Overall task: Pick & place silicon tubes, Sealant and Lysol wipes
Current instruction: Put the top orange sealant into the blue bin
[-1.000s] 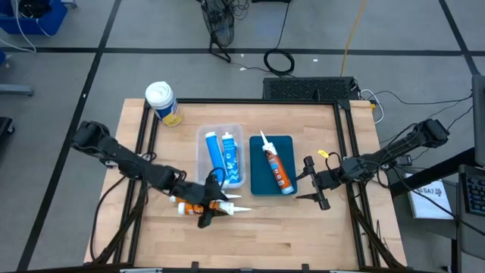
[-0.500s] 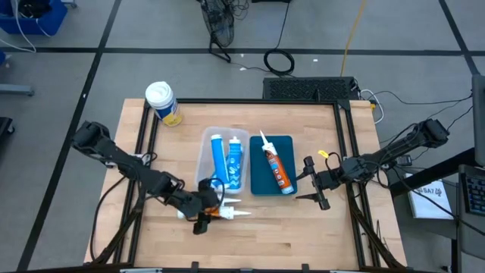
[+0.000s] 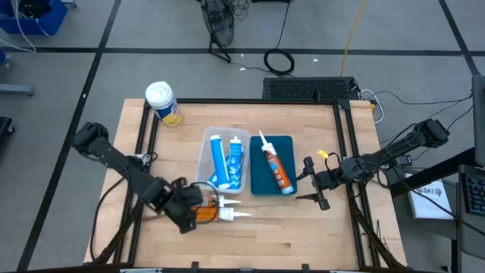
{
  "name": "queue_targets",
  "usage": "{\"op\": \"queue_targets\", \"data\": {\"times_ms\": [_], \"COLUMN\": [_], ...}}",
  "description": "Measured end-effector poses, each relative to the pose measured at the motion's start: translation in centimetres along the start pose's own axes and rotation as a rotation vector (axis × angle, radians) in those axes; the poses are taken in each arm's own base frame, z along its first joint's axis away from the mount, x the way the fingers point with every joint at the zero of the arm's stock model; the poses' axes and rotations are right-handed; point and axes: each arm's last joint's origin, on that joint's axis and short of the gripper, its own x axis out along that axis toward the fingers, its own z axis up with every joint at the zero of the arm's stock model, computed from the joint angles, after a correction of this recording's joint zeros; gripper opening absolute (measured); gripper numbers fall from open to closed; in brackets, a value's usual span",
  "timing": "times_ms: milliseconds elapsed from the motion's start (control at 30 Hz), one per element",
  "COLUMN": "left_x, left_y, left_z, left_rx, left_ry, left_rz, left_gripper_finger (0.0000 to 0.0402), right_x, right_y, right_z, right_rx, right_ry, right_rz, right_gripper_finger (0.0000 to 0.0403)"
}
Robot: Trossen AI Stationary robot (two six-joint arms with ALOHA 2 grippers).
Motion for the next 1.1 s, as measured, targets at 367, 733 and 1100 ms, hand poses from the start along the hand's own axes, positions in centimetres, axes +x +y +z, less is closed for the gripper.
{"op": "queue_targets", "data": {"times_ms": [367, 733, 1100], "left_x": [5.0, 7.9, 9.6], "left_y": [0.8, 2.8, 2.7], "left_z": [-4.2, -4.7, -4.0], "left_rx": [0.015, 0.128, -0.033], "left_ry": [0.165, 0.226, 0.071], "left_rz": [0.244, 0.366, 0.260], "left_gripper_finger": [0.0253, 0.0253, 0.0253], "right_x": [0.0, 0.0, -0.5], "right_y": [0.0, 0.0, 0.0], "right_z": [0.0, 0.0, -1.2], "right_rx": [-0.017, 0.002, 0.016], "right_ry": [0.003, 0.003, -0.056], "right_rz": [0.003, 0.004, -0.001], "right_gripper_finger": [0.0242, 0.0242, 0.0242]}}
